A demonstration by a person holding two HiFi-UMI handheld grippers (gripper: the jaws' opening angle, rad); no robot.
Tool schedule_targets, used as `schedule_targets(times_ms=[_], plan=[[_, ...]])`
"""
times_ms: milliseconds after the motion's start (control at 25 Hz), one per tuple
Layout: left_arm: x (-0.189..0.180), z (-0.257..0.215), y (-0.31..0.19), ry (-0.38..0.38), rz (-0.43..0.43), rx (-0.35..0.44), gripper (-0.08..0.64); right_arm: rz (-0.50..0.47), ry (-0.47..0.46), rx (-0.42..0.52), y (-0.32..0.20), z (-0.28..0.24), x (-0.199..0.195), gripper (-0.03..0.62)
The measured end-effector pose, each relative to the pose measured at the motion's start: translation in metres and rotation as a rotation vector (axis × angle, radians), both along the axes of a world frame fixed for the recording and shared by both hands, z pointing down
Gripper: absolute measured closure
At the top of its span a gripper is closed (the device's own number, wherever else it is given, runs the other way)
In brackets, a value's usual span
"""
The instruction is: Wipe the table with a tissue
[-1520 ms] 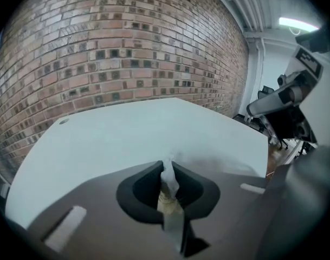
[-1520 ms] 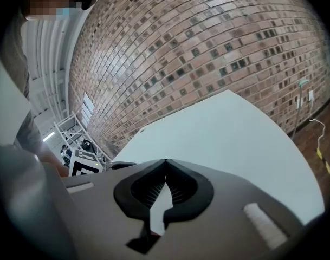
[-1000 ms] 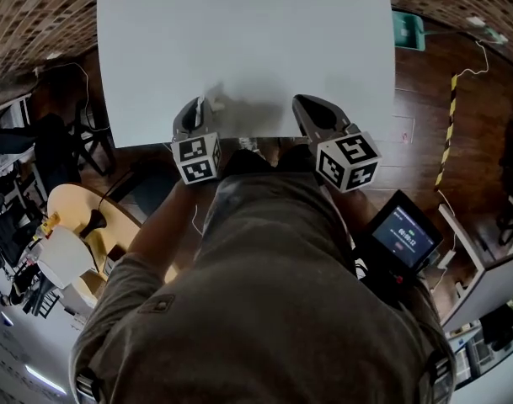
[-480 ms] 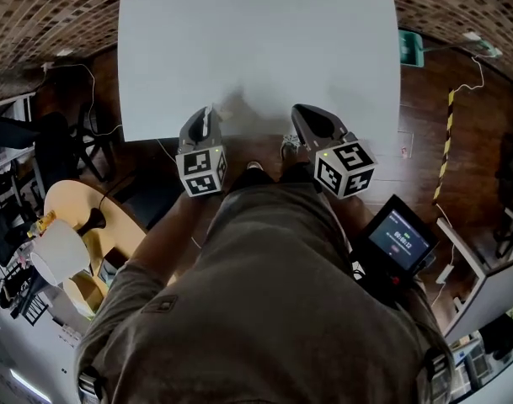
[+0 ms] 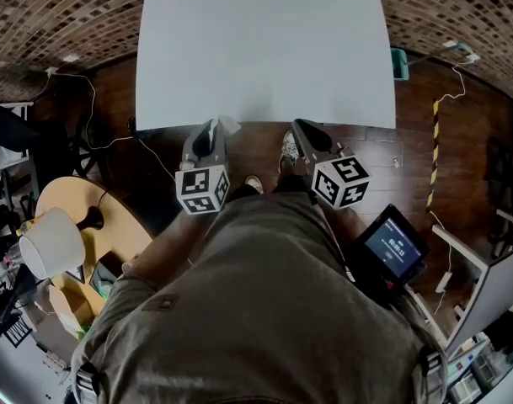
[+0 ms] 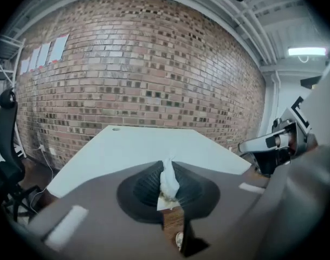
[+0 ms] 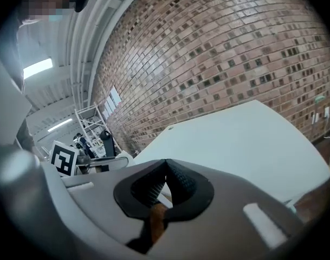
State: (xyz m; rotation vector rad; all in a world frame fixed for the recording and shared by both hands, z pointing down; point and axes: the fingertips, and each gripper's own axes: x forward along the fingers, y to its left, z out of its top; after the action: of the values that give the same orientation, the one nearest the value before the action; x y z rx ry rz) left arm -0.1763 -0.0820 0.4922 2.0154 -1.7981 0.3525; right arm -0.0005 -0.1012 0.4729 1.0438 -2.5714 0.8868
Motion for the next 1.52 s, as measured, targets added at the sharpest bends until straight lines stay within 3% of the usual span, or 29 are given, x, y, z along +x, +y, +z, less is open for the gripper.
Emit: schedule_targets(times_ms=[320, 600, 1160, 1520], plan=[[-0.007, -0.025, 0.059, 0.077, 0.035, 0.063, 0.534, 0.032, 0.002, 0.054, 0.063, -0.016, -0.019, 0.578], [-0.006, -0.031, 0.089, 0.113, 0.070, 0.067, 0.534, 0.062, 0.025, 0.054, 0.100, -0.022, -0.016, 0.578], [0.041, -0.073, 0.086, 0.123, 0.092, 0.125, 0.534, 0.061, 0.012, 0.107, 0.106, -0.049, 0.025, 0.580], [0.059, -0.067, 0.091, 0.121, 0.090, 0.113, 0.534, 0.071, 0.009, 0.108, 0.108, -0.043, 0.043, 0.580]])
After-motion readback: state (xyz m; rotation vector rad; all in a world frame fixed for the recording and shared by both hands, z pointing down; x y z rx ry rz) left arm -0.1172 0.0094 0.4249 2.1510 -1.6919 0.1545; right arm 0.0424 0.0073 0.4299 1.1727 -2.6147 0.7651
